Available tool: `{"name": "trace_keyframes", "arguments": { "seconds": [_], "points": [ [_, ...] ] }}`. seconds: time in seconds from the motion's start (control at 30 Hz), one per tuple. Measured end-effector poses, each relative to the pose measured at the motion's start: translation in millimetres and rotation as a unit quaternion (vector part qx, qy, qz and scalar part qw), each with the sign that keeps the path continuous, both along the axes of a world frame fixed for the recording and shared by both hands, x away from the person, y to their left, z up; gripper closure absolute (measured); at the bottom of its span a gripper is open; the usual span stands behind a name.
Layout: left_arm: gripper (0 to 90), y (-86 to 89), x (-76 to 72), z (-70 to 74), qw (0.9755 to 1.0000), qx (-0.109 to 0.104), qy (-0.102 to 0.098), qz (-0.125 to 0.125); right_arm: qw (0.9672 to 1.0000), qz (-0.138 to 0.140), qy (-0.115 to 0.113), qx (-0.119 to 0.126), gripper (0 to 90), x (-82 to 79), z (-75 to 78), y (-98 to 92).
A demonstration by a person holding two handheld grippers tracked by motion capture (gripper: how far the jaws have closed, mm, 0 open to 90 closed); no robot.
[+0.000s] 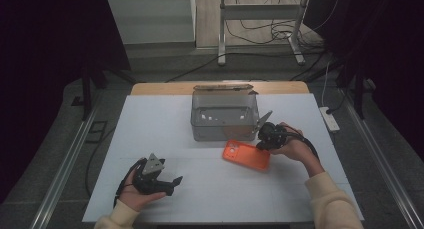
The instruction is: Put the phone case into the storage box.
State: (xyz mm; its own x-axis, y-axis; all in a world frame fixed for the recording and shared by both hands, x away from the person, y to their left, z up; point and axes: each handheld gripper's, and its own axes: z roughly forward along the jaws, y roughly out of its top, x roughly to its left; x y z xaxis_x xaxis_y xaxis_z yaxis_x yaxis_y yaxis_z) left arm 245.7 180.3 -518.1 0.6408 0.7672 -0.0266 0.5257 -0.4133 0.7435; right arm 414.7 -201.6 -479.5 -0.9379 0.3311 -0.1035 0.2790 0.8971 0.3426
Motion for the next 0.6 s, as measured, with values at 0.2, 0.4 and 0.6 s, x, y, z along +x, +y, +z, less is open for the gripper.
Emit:
{"name": "trace_keyframes", "arguments": {
  "seconds": [0.2, 0.4, 0.6],
  "points": [
    [12.2, 0.2, 0.1, 0.0, 1.0, 0.0, 0.0, 0.0, 0.9999, 0.0, -0.001, 0.011, 88.4, -2.1, 5.4, -2.1],
    [12.2, 0.6, 0.1, 0.2, 1.0, 0.0, 0.0, 0.0, 0.9998, 0.004, -0.004, 0.017, 88.5, -4.7, 10.8, -3.2],
    [12.2, 0.8, 0.2, 0.2, 1.0, -0.001, 0.0, 0.0, 0.9996, 0.011, -0.011, 0.022, 88.8, -8.8, 19.2, -3.0]
  ]
}}
